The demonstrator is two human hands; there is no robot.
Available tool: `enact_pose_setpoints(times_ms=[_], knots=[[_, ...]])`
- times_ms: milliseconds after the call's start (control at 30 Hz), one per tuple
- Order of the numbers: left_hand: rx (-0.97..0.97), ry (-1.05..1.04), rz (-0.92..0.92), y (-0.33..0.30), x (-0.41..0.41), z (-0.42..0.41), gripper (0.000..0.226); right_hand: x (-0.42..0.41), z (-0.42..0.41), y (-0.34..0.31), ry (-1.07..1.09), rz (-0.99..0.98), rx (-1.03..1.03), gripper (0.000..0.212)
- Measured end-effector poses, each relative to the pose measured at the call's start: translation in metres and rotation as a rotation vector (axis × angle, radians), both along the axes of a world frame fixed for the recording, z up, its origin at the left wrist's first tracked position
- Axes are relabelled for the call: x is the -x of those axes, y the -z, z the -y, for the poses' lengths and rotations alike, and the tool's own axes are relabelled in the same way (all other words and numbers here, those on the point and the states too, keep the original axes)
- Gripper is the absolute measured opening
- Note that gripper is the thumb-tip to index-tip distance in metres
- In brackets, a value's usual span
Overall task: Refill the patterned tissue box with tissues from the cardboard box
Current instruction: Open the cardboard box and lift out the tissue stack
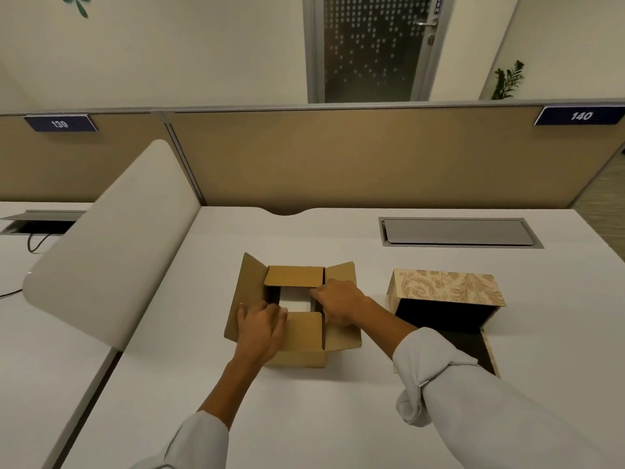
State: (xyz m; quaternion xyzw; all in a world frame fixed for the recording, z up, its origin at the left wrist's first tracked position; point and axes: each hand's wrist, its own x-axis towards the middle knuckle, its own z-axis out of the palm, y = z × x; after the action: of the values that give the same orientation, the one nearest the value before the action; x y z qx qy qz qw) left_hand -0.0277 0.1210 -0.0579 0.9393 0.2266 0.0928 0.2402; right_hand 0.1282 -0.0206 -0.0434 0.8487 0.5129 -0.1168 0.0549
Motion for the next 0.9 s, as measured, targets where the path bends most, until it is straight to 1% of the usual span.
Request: enact_pose_setpoints(times_ms=[67, 100, 167, 267, 300, 333, 367, 433, 500, 567, 633, 767, 833, 900], knots=[[0.183, -0.096, 0.205, -0.011, 0.002, -0.007, 0.042, -0.002, -0.004, 0.007, 0.010, 0.012, -0.083, 0.049], [0.215, -0.132, 0.242, -0.015, 0.003, -0.011, 0.046, -0.003, -0.005, 0.010, 0.025, 0.013, -0.127, 0.059], [0.242, -0.141, 0.168, -0.015, 0.007, -0.017, 0.042, -0.006, -0.010, 0.012, 0.069, 0.012, -0.188, 0.071], [0.328, -0.048, -0.025, -0.009, 0.015, -0.020, 0.021, -0.011, -0.020, 0.011, 0.142, 0.002, -0.220, 0.079], [0.350, -0.017, -0.091, -0.007, 0.018, -0.020, 0.029, -0.012, -0.025, 0.011, 0.170, 0.002, -0.209, 0.081], [0.346, 0.016, -0.174, -0.004, 0.021, -0.020, 0.047, -0.013, -0.029, 0.011, 0.196, 0.003, -0.193, 0.083], [0.313, 0.046, -0.257, -0.001, 0.023, -0.021, 0.066, -0.015, -0.033, 0.011, 0.217, 0.004, -0.171, 0.084], [0.181, 0.115, -0.366, 0.008, 0.027, -0.021, 0.095, -0.019, -0.041, 0.013, 0.241, 0.013, -0.114, 0.086], [0.076, 0.175, -0.393, 0.020, 0.031, -0.018, 0.116, -0.025, -0.047, 0.015, 0.253, 0.019, -0.054, 0.086], [0.027, 0.146, -0.370, 0.032, 0.035, -0.015, 0.126, -0.031, -0.051, 0.016, 0.254, 0.032, -0.004, 0.084], [-0.042, 0.132, -0.345, 0.042, 0.037, -0.014, 0.123, -0.035, -0.055, 0.018, 0.256, 0.036, 0.020, 0.081], [-0.141, 0.125, -0.247, 0.053, 0.040, -0.011, 0.091, -0.036, -0.062, 0.022, 0.257, 0.045, 0.023, 0.079], [-0.143, 0.102, -0.222, 0.058, 0.041, -0.011, 0.085, -0.026, -0.063, 0.025, 0.317, 0.003, -0.085, 0.079], [-0.128, 0.087, -0.189, 0.061, 0.041, -0.011, 0.083, -0.005, -0.062, 0.033, 0.447, -0.124, -0.324, 0.074]])
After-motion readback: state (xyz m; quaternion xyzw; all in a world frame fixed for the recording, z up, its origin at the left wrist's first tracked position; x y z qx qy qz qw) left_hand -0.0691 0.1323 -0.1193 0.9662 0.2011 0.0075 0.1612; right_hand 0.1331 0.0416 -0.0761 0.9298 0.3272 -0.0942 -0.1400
